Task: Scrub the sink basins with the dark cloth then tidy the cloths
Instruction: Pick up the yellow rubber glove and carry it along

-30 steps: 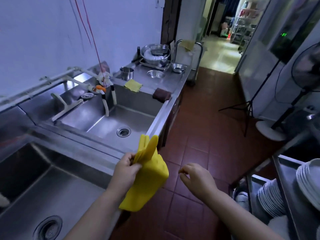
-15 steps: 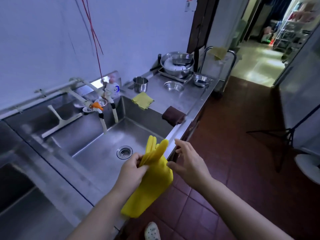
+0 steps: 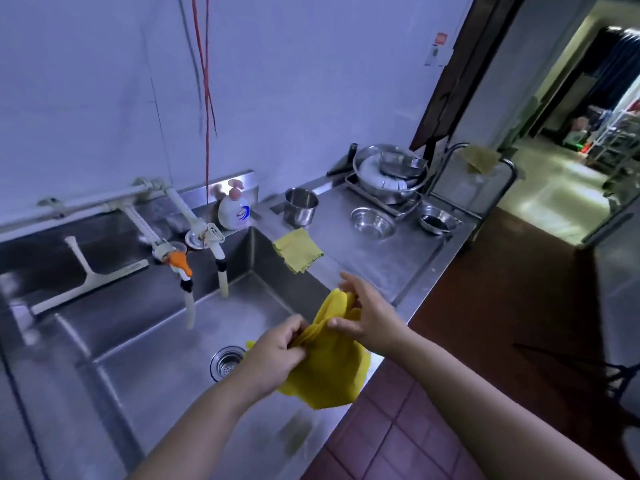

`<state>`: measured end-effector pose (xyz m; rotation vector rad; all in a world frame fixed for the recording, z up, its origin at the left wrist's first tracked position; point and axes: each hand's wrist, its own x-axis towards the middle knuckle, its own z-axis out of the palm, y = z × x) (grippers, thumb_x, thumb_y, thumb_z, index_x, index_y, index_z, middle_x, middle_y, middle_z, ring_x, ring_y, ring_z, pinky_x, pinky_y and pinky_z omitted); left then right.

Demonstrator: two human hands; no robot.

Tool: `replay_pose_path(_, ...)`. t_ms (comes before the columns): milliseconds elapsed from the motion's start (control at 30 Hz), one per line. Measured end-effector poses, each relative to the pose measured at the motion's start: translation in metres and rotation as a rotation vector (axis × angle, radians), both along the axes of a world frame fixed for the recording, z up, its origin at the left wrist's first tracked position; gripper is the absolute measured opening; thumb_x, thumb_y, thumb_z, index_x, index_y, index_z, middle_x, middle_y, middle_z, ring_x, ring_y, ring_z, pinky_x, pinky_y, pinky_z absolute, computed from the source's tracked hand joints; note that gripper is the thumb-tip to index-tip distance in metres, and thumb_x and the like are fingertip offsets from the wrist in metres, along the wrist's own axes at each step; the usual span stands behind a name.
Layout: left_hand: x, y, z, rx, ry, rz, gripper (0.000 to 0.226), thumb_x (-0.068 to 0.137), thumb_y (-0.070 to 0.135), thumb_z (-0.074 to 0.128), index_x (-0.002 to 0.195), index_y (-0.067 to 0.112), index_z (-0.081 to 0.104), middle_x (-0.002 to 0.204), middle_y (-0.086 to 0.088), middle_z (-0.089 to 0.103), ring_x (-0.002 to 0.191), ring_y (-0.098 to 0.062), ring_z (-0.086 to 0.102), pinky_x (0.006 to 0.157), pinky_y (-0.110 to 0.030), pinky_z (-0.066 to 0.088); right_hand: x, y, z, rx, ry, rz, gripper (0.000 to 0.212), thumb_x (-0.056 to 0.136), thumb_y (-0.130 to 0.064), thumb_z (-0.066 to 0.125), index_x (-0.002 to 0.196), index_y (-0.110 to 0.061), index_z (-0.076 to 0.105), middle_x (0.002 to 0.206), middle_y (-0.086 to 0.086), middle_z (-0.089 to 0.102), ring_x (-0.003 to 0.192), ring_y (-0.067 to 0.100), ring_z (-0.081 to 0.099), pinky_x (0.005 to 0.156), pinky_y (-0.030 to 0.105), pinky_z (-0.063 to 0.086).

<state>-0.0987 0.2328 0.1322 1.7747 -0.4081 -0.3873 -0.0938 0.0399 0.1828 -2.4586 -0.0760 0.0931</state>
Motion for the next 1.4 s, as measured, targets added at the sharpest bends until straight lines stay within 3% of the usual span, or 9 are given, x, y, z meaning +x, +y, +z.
replay_pose_path(133,0.029,0.011,-0.001,-0.052,0.089,0.053,0.015,0.070,0.017,0.051,0.083,0.024,0.055,0.075,0.012,0.057,0.073,-0.002,0.050,0.067,-0.021,0.038,0.052,0.009,0.002,0.133,0.168,0.144,0.073,0.076,-0.039,0.074,0.138,-0.024,0.037,0.121,-0.007,0.043,0.112,0.010,0.046,0.086,0.017,0.040)
replay_pose_path(433,0.088,0.033,-0.011,-0.191,0.219,0.358,0.014,0.082,0.004,0.058,0.090,0.015,0.057,0.080,0.007,0.064,0.083,-0.009,0.059,0.073,-0.023,0.042,0.165,0.054,0.006,0.161,0.189,0.430,0.018,0.083,-0.031,0.070,0.092,-0.018,0.061,0.077,-0.007,0.057,0.066,-0.003,0.054,0.056,0.010,0.042)
replay_pose_path(633,0.124,0.018,-0.008,-0.347,0.328,0.720,0.034,0.066,0.019,0.065,0.100,0.018,0.061,0.087,0.006,0.073,0.089,-0.015,0.065,0.077,-0.027,0.047,0.241,0.074,0.023,0.250,0.134,0.679,0.020,0.084,-0.017,0.070,0.082,0.000,0.061,0.071,0.005,0.057,0.061,0.001,0.049,0.059,0.014,0.042)
replay_pose_path(767,0.135,0.005,-0.008,-0.067,0.366,0.713,0.044,0.074,0.015,0.077,0.113,0.022,0.059,0.105,0.002,0.068,0.094,-0.010,0.063,0.073,-0.014,0.048,0.288,0.078,0.035,0.334,0.109,0.721,0.020,0.084,-0.014,0.071,0.069,-0.018,0.057,0.055,-0.012,0.056,0.050,-0.007,0.052,0.050,0.007,0.039)
replay_pose_path(900,0.132,0.004,-0.008,0.104,0.370,0.847,0.039,0.064,0.034,0.070,0.097,0.013,0.065,0.093,-0.013,0.066,0.085,-0.023,0.062,0.077,-0.035,0.049,0.321,0.077,0.033,0.421,0.124,0.695,0.016,0.085,-0.016,0.070,0.088,-0.001,0.063,0.070,0.004,0.064,0.056,0.000,0.059,0.053,0.014,0.048)
replay_pose_path(967,0.133,0.018,0.003,0.200,0.361,0.888,0.037,0.064,0.036,0.064,0.091,0.012,0.064,0.084,-0.011,0.064,0.077,-0.019,0.060,0.067,-0.027,0.046,0.331,0.076,0.028,0.477,0.127,0.660,0.017,0.085,-0.016,0.069,0.089,-0.001,0.062,0.072,0.005,0.063,0.060,0.005,0.060,0.058,0.021,0.052)
replay_pose_path(1067,0.143,0.055,0.032,0.406,0.179,0.959,0.009,0.081,0.026,0.070,0.081,0.020,0.063,0.076,0.002,0.063,0.069,-0.005,0.056,0.059,-0.017,0.040,0.341,0.076,0.020,0.576,0.093,0.534,0.012,0.086,-0.017,0.068,0.086,-0.006,0.061,0.075,0.008,0.062,0.069,0.015,0.059,0.066,0.033,0.052)
replay_pose_path(1133,0.158,0.081,0.057,0.467,0.027,1.019,0.016,0.086,0.015,0.065,0.077,0.027,0.061,0.076,0.008,0.063,0.070,-0.005,0.056,0.062,-0.021,0.040,0.346,0.075,0.017,0.643,0.063,0.425,0.017,0.088,-0.017,0.065,0.092,-0.002,0.061,0.079,0.010,0.062,0.072,0.016,0.058,0.068,0.034,0.051)
replay_pose_path(1400,0.277,0.137,0.104,1.097,-0.564,1.011,0.023,0.087,0.025,0.051,0.099,0.023,0.070,0.095,-0.005,0.068,0.111,-0.027,0.049,0.097,-0.035,0.022,0.350,0.081,0.007,0.855,0.040,0.137,0.013,0.091,-0.014,0.060,0.080,-0.017,0.055,0.068,-0.001,0.056,0.053,0.001,0.054,0.051,0.023,0.048)
